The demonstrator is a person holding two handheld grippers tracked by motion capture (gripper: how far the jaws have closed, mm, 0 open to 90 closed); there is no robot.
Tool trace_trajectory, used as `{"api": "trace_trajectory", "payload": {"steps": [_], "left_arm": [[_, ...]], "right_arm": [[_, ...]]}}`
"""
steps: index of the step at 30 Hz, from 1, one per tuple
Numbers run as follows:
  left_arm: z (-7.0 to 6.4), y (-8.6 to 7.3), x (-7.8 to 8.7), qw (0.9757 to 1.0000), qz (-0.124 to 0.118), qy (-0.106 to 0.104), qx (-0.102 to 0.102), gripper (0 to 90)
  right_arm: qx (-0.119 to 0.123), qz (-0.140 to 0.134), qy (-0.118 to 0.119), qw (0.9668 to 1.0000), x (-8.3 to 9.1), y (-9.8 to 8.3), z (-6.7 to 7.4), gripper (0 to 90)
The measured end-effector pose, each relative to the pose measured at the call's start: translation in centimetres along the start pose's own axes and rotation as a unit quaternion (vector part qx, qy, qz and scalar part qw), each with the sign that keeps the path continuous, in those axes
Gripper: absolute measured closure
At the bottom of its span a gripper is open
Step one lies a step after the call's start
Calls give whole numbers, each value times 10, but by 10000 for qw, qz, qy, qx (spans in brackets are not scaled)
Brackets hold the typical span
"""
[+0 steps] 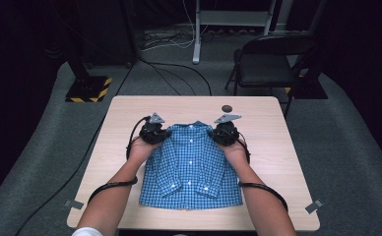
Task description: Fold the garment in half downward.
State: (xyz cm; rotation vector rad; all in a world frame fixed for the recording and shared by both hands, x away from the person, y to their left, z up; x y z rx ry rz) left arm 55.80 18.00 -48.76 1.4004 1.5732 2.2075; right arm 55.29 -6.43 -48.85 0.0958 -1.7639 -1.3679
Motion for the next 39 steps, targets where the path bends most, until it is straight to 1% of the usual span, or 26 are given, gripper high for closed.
{"api": "trace_trajectory", "payload": {"steps": [1,3,4,5,6,8,9,11,14,17,20,21,22,25,26,28,30,31,33,34,35,37,39], "left_arm": [[-2,4,5,10000,-62,-7,-56,839],[-6,7,13,9997,-139,-30,-211,839],[-14,6,21,9990,-157,-70,-404,839],[-14,6,21,9990,-157,-70,-404,839],[-17,4,25,9988,-190,-130,-443,839],[-25,-3,31,9978,-207,-219,-597,839],[-28,-6,34,9975,-237,-257,-613,839],[-34,-14,40,9969,-251,-332,-674,839],[-46,-27,49,9952,-261,-524,-787,839],[-58,-39,53,9935,-232,-654,-898,839],[-68,-52,53,9919,-101,-801,-984,839],[-70,-56,52,9918,-59,-816,-981,838],[-71,-61,52,9920,-48,-867,-918,838],[-74,-71,48,9920,31,-966,-812,837],[-75,-74,46,9918,75,-1018,-770,836],[-78,-80,42,9914,157,-1055,-765,830],[-81,-87,38,9910,246,-1101,-720,806],[-81,-90,36,9904,310,-1161,-681,791],[-83,-95,33,9900,388,-1221,-596,732],[-84,-98,30,9887,511,-1297,-542,698],[-85,-98,30,9885,531,-1319,-515,610],[-86,-100,32,9882,490,-1391,-410,551],[-87,-101,36,9875,490,-1460,-326,490]], "right_arm": [[55,-96,1,9999,5,5,0,833],[82,-249,43,9996,15,12,3,832],[108,-294,89,9995,19,14,4,831],[108,-294,89,9995,19,14,4,831],[231,-327,171,9991,27,10,10,832],[357,-271,236,9987,33,2,16,832],[420,-256,279,9984,36,-3,18,832],[473,-260,382,9978,43,-11,20,832],[527,-195,513,9971,51,-24,24,833],[622,-130,638,9959,57,-37,33,832],[675,-29,730,9950,59,-51,41,833],[652,4,779,9948,60,-56,43,832],[642,45,824,9945,60,-62,46,832],[568,129,898,9943,58,-78,51,831],[521,145,921,9943,57,-82,52,830],[441,206,955,9942,55,-90,54,820],[421,281,991,9938,53,-97,56,806],[421,323,1002,9936,52,-100,57,791],[368,382,1053,9930,51,-105,58,747],[324,411,1082,9928,50,-107,59,719],[303,506,1104,9921,50,-111,60,663],[303,558,1097,9919,50,-114,61,605],[251,562,1166,9913,54,-117,62,561]]}}
Point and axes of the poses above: each handheld gripper's, and its own axes: x roughly backward along the jaws, y roughly out of its top, z roughly to its left, the point moved 5 cm from there along -x, roughly forward along the jaws, and after that the axes turned 2 degrees about z, right-handed, at the moved point
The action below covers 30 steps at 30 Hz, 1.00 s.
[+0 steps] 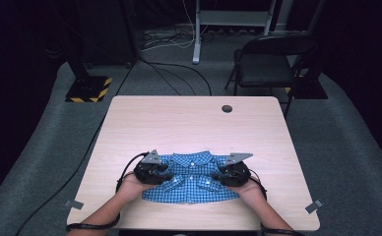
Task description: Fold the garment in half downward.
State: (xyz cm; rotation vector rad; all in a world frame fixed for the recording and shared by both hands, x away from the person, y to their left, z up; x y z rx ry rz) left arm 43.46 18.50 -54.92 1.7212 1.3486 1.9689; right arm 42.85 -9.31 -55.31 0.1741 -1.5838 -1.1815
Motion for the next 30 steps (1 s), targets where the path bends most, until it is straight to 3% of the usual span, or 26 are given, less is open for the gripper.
{"api": "trace_trajectory", "payload": {"steps": [7,9,12,16,21,24,27,30], "left_arm": [[-3,-9,10,9998,-16,-161,98,390],[-1,-13,11,9996,-49,-218,179,374],[1,-17,15,9989,-130,-298,326,351],[3,-17,26,9992,-145,-198,311,339],[9,-3,36,9988,-346,-70,333,362],[10,4,32,9992,-295,-8,264,410],[13,8,24,9993,-258,-60,275,455],[16,10,20,9981,-345,-234,461,479]], "right_arm": [[-446,-113,125,9989,14,-15,-6,495],[-660,-107,192,9976,15,-20,-11,491],[-796,-77,229,9965,15,-25,-15,485],[-718,8,158,9973,21,-25,-15,462],[-721,-352,100,9967,35,-9,-13,456],[-593,-492,47,9970,36,6,-10,482],[-577,-457,58,9973,28,16,-10,520],[-656,-371,76,9971,19,20,-12,528]]}}
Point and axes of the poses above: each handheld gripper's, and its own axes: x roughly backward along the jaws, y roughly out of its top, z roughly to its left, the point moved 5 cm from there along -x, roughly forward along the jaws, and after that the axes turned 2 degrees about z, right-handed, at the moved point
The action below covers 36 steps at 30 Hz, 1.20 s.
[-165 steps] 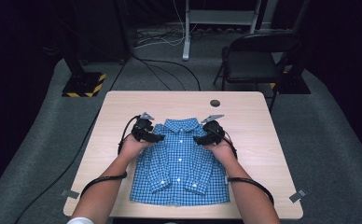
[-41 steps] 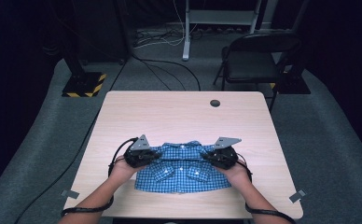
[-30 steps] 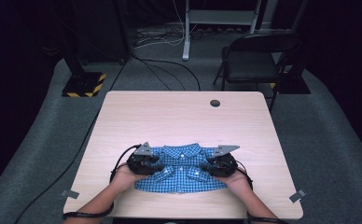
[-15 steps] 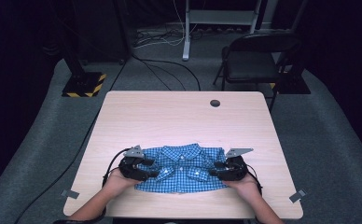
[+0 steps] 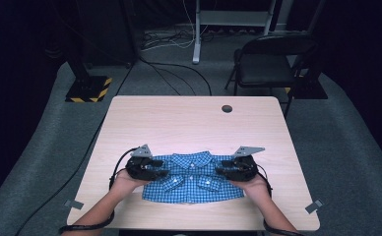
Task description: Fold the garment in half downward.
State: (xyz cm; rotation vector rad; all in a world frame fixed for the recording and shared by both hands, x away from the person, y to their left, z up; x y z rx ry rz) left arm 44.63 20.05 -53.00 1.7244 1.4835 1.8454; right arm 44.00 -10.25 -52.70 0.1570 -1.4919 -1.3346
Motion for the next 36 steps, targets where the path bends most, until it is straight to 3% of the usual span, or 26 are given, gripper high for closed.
{"api": "trace_trajectory", "payload": {"steps": [2,5,8,11,19,26,30,36], "left_arm": [[2,0,-4,10000,71,3,58,525],[4,-1,-8,9998,157,80,-48,664],[2,-1,-8,9997,130,151,-156,784],[-3,0,-5,9992,105,218,-324,850],[-24,-1,17,9979,-107,256,-593,860],[-44,-13,30,9970,-113,82,-760,859],[-53,-28,26,9963,87,43,-851,863],[-53,-50,22,9974,278,-35,-662,866]], "right_arm": [[-88,126,26,9999,-8,0,-1,561],[-65,264,37,9996,-14,-1,-2,687],[82,213,-40,9997,-13,-3,-1,819],[120,131,3,9998,-8,-4,2,847],[316,-194,149,9992,14,-3,18,855],[477,-254,311,9981,31,-17,39,854],[546,-37,322,9980,31,-34,46,855],[404,278,361,9981,24,-59,47,841]]}}
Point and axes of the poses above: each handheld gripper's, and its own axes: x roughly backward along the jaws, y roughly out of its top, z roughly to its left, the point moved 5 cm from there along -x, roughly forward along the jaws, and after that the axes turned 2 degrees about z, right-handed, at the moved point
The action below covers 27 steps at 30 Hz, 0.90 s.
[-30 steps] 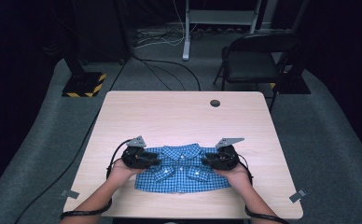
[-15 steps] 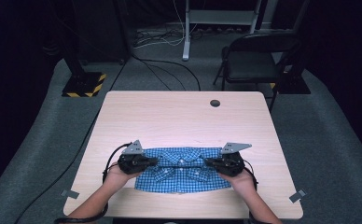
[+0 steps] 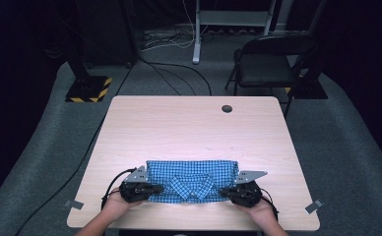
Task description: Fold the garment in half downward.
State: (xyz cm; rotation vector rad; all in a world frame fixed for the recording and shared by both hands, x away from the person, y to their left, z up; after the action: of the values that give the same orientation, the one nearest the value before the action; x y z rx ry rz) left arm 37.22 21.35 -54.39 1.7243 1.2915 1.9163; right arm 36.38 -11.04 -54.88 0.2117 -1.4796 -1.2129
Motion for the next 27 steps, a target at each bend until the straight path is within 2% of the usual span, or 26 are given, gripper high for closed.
{"api": "trace_trajectory", "payload": {"steps": [6,16,21,25,27], "left_arm": [[0,-8,1,9999,142,-8,69,866],[-1,-20,5,9994,346,63,74,866],[-1,-24,6,9991,389,45,152,865],[-1,-24,7,9991,392,55,168,854],[-1,-23,8,9991,373,44,185,832]], "right_arm": [[-52,240,-112,9996,-1,-9,-4,826],[-204,339,-185,9990,3,-17,-6,823],[-359,367,-178,9985,6,-22,-5,805],[-350,431,-202,9983,8,-24,-5,802],[-298,526,-251,9979,11,-27,-4,753]]}}
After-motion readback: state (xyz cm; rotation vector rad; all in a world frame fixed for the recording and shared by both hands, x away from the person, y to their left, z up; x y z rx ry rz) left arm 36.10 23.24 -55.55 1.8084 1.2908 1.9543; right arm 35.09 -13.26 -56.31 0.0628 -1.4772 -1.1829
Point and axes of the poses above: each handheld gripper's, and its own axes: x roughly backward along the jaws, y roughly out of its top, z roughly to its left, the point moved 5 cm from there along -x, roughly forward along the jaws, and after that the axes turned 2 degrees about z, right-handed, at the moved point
